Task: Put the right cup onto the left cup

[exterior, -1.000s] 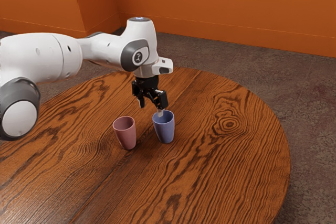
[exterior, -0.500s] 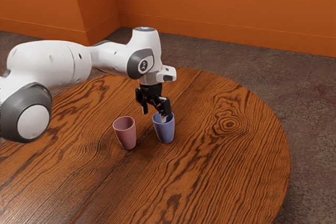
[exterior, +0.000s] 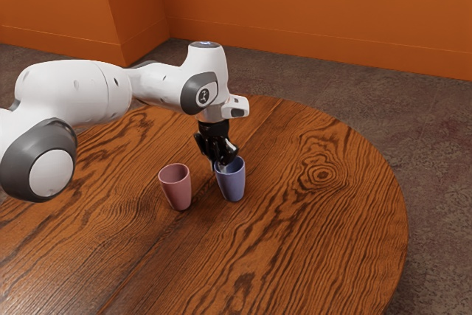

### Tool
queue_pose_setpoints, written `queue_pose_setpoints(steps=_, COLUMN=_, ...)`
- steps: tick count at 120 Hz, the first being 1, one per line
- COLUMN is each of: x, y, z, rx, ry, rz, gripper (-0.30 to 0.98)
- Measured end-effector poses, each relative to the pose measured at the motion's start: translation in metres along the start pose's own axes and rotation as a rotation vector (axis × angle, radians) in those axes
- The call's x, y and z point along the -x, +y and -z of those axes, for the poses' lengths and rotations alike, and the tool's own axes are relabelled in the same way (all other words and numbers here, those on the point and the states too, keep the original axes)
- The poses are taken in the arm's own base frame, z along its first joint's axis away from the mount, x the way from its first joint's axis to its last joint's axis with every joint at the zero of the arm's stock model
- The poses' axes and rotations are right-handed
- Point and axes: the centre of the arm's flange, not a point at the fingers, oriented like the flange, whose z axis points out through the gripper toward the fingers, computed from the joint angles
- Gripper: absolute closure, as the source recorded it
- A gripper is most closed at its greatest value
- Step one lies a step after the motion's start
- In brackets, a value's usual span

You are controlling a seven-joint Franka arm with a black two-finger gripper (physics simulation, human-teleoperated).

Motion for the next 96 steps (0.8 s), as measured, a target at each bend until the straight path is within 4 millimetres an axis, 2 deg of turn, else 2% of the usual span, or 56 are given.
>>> queue_pose_setpoints(steps=15, x=0.000, y=0.000, z=0.000, rx=0.000, ry=0.001, rz=0.005, gripper=0.71)
queue_pose_setpoints(steps=43, x=0.000, y=0.000, z=0.006, rx=-0.002, ry=0.009, rz=0.014, gripper=0.77)
queue_pose_setpoints(steps=73, x=0.019, y=-0.008, z=0.092, rx=-0.019, ry=0.100, rz=0.032, gripper=0.78)
queue_pose_setpoints(steps=96, x=0.039, y=-0.013, z=0.133, rx=-0.020, ry=0.127, rz=0.049, gripper=0.79)
